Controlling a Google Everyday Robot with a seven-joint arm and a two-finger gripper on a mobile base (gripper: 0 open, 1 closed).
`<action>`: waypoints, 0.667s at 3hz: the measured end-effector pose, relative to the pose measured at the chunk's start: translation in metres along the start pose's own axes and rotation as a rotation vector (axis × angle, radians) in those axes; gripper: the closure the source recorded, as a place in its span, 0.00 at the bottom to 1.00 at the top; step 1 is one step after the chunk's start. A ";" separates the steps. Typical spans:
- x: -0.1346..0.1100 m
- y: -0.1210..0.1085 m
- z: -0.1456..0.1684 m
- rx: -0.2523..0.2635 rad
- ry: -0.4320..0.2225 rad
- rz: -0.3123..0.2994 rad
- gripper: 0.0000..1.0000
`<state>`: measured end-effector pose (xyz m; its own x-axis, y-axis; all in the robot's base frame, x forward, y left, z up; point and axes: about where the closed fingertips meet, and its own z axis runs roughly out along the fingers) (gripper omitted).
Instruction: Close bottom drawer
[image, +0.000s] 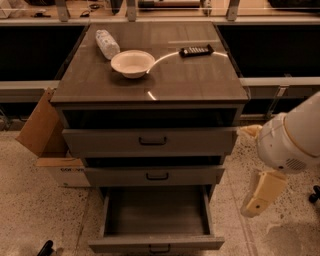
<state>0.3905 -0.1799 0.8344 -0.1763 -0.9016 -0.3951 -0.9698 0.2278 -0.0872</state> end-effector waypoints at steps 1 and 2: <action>0.019 0.020 0.051 -0.077 -0.094 -0.034 0.00; 0.038 0.048 0.111 -0.185 -0.146 -0.036 0.00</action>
Offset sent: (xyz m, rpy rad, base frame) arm -0.0536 0.0286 -0.1855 0.2432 0.2078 0.1607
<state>0.3562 -0.1620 0.7139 -0.1283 -0.8421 -0.5238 -0.9917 0.1133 0.0606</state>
